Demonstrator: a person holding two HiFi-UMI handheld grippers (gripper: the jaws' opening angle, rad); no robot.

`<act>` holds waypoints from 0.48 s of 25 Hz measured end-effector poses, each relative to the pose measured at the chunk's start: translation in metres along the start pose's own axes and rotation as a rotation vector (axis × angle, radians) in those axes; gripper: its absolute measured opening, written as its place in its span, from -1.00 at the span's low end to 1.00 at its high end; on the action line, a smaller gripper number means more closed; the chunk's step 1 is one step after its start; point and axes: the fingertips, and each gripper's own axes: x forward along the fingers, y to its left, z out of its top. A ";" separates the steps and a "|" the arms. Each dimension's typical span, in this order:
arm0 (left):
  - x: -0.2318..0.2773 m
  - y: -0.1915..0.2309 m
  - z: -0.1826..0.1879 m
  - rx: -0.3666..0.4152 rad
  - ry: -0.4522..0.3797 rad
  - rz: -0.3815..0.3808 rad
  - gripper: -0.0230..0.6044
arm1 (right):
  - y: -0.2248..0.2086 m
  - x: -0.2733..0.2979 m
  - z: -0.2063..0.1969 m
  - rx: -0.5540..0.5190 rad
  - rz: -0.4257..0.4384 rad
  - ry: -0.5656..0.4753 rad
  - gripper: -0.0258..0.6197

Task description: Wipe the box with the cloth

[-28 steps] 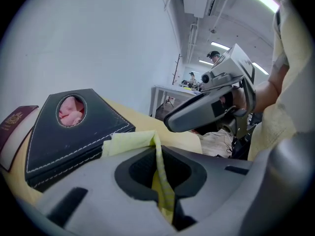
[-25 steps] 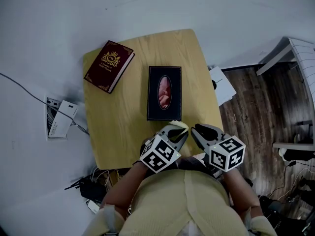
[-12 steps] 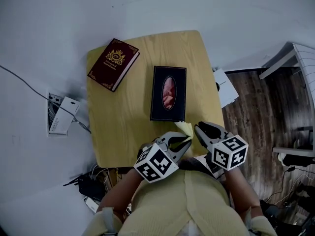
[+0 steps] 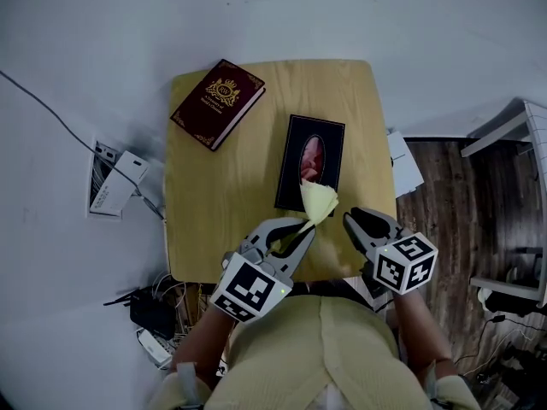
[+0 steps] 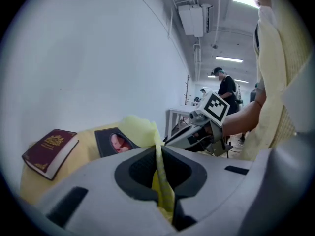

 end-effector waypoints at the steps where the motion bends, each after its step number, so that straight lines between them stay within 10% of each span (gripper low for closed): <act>1: -0.005 0.010 0.002 -0.009 -0.012 0.047 -0.83 | 0.001 0.002 0.002 -0.008 0.011 0.001 -0.64; 12: -0.049 0.084 -0.050 -0.274 0.028 0.494 -0.83 | 0.025 0.025 0.014 -0.075 0.154 0.044 -0.46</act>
